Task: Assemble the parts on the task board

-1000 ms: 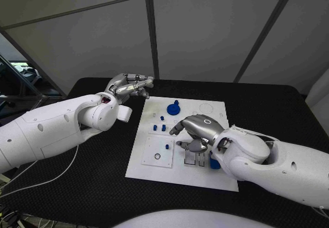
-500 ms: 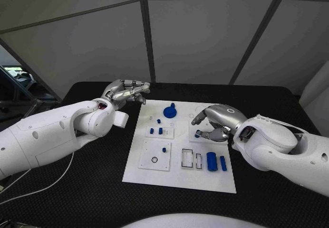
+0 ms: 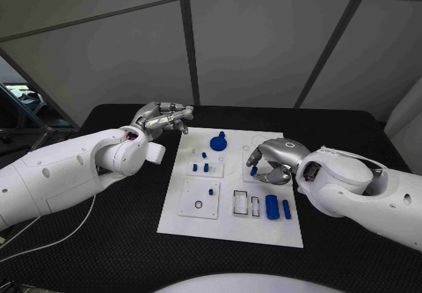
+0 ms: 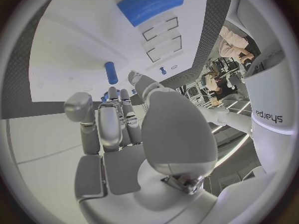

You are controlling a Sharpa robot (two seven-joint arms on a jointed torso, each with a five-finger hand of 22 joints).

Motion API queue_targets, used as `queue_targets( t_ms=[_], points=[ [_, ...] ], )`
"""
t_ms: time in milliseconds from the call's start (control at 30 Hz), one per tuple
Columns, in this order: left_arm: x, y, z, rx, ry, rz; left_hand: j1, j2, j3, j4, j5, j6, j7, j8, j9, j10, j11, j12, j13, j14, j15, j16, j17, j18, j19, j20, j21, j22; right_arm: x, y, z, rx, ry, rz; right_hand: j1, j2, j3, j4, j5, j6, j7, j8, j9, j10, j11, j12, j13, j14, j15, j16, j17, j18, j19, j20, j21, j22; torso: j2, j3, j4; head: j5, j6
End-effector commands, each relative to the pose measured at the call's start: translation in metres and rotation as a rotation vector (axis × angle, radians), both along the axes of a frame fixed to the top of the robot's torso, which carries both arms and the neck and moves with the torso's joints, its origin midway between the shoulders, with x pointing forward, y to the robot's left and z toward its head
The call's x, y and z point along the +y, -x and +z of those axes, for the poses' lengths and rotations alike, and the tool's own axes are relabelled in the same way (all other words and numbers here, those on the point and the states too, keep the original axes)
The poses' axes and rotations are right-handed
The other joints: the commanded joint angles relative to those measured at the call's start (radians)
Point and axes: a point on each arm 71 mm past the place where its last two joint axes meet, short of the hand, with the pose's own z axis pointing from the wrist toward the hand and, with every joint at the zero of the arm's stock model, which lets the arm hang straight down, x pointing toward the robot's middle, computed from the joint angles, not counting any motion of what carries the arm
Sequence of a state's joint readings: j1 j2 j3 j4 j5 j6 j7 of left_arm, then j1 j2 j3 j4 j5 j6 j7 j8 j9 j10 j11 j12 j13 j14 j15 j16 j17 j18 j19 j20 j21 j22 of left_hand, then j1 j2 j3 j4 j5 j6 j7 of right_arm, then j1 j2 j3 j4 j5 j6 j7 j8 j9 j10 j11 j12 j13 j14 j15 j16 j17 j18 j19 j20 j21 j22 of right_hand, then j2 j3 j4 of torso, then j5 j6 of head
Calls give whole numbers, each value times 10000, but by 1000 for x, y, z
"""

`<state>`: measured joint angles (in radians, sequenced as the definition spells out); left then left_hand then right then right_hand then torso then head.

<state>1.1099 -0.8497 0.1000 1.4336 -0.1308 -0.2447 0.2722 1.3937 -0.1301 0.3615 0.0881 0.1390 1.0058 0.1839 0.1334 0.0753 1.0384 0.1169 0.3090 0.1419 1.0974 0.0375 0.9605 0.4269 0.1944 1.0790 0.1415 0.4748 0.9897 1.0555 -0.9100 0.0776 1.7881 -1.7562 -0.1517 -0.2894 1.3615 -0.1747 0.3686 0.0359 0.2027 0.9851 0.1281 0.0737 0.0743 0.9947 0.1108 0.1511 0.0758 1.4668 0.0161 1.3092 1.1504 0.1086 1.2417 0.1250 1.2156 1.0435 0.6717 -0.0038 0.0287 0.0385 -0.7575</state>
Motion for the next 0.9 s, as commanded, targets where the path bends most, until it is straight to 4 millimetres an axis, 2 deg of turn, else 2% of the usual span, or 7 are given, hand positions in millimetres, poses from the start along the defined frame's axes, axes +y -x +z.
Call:
queue_targets(
  t_ms=[33, 333, 600, 800, 900],
  points=[
    [-1, 0, 1, -7, 68, -130, 15, 47, -45, -11, 64, -61, 34, -5, -16, -42, 7, 46, 6, -48, 36, -45, -10, -131, 59, -22, -38, -9, 1, -3, -2, 27, 428, -43, 113, 35, -46, 17, -3, -3, -31, -44, -7, -81, -7, 65, -16, 225, 66, -62, -22, 83, -64, 25, -46, -20, 2, 6, -1, 18, -5],
    [-2, 0, 1, -6, 70, -135, 24, 56, -50, -14, 65, -70, 35, -3, -16, -55, 9, 57, 7, -57, 39, -52, -15, -131, 59, -19, -51, -18, 2, -8, -4, -187, 461, -164, 247, 186, 27, 25, -9, 87, -14, -14, 6, -94, -8, 193, -42, 217, 63, -89, -66, 83, -47, 22, -62, -30, -6, 10, -18, 3, -19],
    [-2, 0, 0, -2, 75, -150, 24, 56, -50, -14, 65, -70, 35, -3, -16, -55, 9, 57, 7, -57, 39, -52, -15, -131, 59, -19, -51, -18, 3, -12, -6, -172, 547, -194, 352, 289, 148, 14, -19, 203, -7, 17, 20, -37, -23, 335, -60, 211, 51, -113, -105, 77, -9, 12, -45, -1, -5, 16, -7, -6, -37],
    [-2, 0, 0, -2, 71, -143, 24, 56, -50, -14, 65, -70, 35, -3, -16, -55, 9, 57, 7, -57, 39, -52, -15, -131, 59, -19, -51, -18, 2, -14, -8, -100, 666, -260, 402, 372, 301, 19, -15, 319, 41, 38, 31, 141, -71, 494, -76, 222, 14, -96, -84, 66, 46, -15, -5, 57, -6, 11, -13, -6, -45],
    [-2, 0, 0, 1, 71, -146, 24, 56, -50, -14, 65, -70, 35, -3, -16, -55, 9, 57, 7, -57, 39, -52, -15, -131, 59, -19, -51, -18, 2, -15, -9, -66, 709, -257, 435, 429, 437, 16, -21, 474, 116, 89, 55, 444, -161, 661, -64, 246, -55, -50, -25, 48, 122, -59, 69, 160, 2, 13, -12, 1, -47]
  ],
)
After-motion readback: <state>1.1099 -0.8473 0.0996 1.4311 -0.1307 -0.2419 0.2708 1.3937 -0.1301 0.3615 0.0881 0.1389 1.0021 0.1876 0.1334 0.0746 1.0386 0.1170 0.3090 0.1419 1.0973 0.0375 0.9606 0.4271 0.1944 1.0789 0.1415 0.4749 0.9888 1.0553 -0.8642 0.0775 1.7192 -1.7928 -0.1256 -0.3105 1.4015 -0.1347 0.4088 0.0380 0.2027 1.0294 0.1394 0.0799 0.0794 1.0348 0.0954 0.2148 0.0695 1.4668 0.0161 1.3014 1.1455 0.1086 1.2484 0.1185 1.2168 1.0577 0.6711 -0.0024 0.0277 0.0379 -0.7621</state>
